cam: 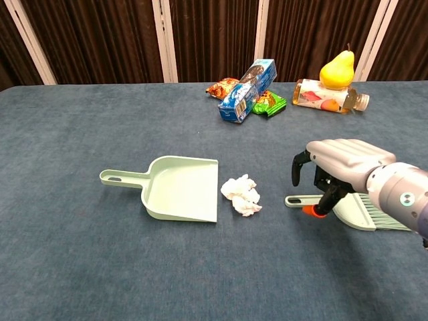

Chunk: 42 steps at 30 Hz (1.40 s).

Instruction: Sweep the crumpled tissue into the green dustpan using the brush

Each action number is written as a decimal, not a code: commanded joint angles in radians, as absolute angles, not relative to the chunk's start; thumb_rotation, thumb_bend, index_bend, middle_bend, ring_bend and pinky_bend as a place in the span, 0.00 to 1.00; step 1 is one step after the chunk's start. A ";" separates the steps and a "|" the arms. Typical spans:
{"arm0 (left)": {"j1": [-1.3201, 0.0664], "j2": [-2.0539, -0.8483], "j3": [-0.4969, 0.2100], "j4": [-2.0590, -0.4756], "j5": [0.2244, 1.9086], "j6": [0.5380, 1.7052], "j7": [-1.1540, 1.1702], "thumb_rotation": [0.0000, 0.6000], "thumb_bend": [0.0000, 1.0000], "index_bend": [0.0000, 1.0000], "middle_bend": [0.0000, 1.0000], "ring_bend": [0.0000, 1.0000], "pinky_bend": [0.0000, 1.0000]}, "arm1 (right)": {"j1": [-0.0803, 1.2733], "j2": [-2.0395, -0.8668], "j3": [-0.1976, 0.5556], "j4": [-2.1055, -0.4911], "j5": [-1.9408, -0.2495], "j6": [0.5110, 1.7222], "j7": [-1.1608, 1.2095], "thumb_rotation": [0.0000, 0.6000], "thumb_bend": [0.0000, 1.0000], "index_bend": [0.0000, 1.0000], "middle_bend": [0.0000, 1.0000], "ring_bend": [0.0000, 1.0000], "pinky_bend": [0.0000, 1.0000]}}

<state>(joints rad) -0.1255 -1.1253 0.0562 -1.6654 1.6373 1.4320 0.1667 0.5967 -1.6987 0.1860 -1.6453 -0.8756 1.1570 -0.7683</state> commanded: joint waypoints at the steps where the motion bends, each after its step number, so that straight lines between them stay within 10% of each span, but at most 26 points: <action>1: -0.124 -1.126 0.056 -1.664 1.639 1.435 0.167 1.00 0.00 0.00 0.00 0.00 0.00 | 0.602 -1.695 0.181 -1.635 -0.869 1.156 -0.773 1.00 0.27 0.43 0.96 1.00 0.91; 23: -0.126 -1.134 0.057 -1.661 1.651 1.437 0.182 1.00 0.00 0.00 0.00 0.00 0.00 | 0.621 -1.702 0.172 -1.560 -0.772 1.153 -0.775 1.00 0.34 0.45 0.96 1.00 0.91; 42: -0.128 -1.133 0.056 -1.666 1.645 1.431 0.184 1.00 0.00 0.00 0.00 0.00 0.00 | 0.625 -1.681 0.159 -1.596 -0.781 1.161 -0.746 1.00 0.45 0.93 0.96 1.00 0.91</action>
